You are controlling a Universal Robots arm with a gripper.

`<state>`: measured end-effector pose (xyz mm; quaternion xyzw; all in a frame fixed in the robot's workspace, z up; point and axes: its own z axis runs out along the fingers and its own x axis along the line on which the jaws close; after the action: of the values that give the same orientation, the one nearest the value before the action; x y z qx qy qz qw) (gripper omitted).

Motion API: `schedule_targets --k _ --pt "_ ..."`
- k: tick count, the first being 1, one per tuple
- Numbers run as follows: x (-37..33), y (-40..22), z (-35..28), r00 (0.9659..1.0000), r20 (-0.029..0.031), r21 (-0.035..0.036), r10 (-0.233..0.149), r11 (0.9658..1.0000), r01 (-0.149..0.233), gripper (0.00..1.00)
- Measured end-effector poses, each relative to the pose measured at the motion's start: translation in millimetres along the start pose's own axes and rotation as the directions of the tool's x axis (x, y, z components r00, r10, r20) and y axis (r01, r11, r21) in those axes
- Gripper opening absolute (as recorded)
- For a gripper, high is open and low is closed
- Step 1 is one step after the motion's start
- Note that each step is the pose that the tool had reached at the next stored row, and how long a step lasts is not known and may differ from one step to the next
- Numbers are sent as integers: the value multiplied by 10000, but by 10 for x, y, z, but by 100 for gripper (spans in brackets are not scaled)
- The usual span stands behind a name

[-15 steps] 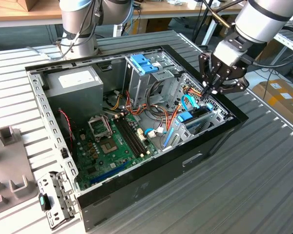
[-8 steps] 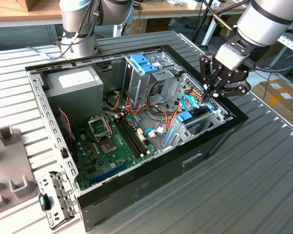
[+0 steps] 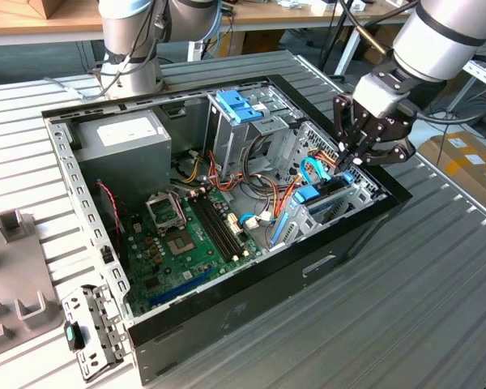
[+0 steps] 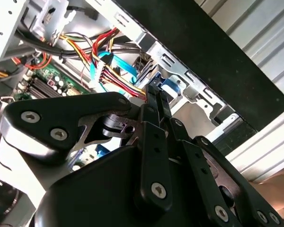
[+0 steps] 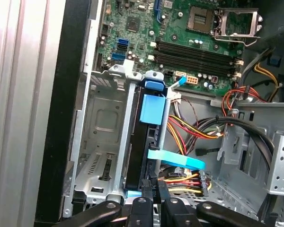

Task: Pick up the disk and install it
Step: 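Insert the second disk wire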

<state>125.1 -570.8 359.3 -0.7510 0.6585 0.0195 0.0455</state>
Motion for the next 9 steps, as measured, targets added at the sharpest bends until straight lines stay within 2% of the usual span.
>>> schedule_targets --k 5,9 --pt "-2 15 2 9977 -21 61 673 9977 -673 16" --pt "-5 44 7 9964 -23 78 843 9964 -843 16"
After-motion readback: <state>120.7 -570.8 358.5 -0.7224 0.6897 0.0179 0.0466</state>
